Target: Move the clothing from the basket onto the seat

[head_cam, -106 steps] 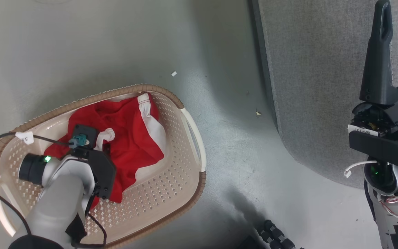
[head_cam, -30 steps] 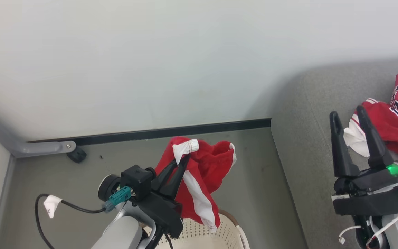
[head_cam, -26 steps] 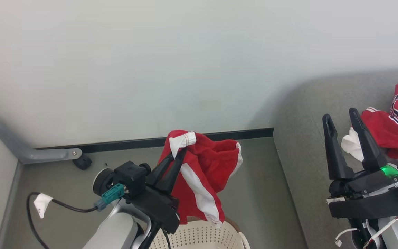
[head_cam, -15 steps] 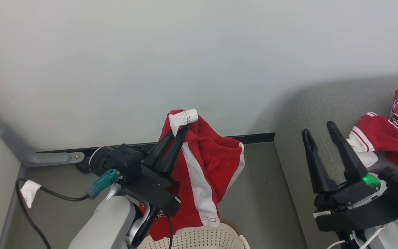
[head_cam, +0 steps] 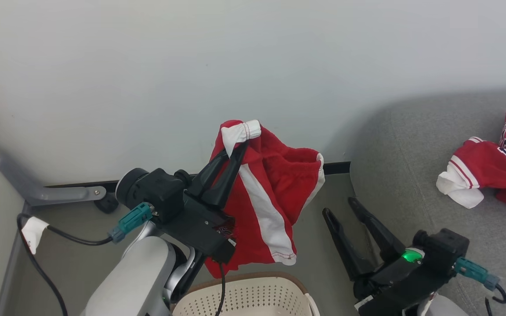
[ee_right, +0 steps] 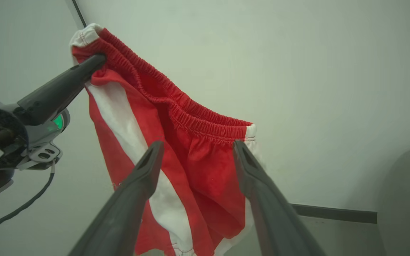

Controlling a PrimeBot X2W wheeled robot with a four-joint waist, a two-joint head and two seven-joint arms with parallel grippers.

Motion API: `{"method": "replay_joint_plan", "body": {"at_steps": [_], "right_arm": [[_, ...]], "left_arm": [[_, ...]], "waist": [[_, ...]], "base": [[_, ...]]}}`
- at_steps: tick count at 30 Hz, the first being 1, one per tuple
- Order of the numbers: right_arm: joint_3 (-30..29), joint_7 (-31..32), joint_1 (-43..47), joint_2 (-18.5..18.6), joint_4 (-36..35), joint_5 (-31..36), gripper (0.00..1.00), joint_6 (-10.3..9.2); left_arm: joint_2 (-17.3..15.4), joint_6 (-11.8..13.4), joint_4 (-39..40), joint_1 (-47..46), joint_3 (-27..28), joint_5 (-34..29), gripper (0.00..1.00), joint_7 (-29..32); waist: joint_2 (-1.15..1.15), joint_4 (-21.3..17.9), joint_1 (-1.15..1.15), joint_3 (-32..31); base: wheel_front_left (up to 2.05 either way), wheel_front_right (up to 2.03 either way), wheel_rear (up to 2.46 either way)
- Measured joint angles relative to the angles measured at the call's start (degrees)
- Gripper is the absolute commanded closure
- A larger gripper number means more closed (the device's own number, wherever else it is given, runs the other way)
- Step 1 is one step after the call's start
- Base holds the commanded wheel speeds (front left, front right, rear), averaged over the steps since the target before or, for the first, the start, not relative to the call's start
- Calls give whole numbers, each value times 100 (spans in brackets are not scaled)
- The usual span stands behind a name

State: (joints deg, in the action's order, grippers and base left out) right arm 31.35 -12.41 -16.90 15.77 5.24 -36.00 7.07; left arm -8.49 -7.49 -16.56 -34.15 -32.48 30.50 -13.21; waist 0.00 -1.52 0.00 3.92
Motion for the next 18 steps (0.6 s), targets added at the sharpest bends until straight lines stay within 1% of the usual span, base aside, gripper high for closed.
{"method": "replay_joint_plan", "body": {"at_steps": [2,3,9,14,18], "right_arm": [[189,25,-133,-14,157,-204,0,0],[416,82,-318,-27,363,-336,0,0],[922,191,-753,-114,918,-610,0,0],[1485,354,-1166,-126,1405,-756,0,0],[1768,404,-1344,-118,1622,-976,0,0]], "left_arm": [[16,1,32,-18,-9,0,100,18],[47,0,51,-54,-19,1,100,54],[147,0,59,-96,-119,10,100,109],[189,0,56,-125,-188,13,100,158],[220,0,65,-190,-235,27,100,172]], "waist": [[0,19,0,18],[0,44,0,35],[0,158,0,68],[0,310,0,76],[0,406,0,71]], "base": [[0,0,0],[0,0,0],[0,0,0],[0,0,0],[0,0,0]]}}
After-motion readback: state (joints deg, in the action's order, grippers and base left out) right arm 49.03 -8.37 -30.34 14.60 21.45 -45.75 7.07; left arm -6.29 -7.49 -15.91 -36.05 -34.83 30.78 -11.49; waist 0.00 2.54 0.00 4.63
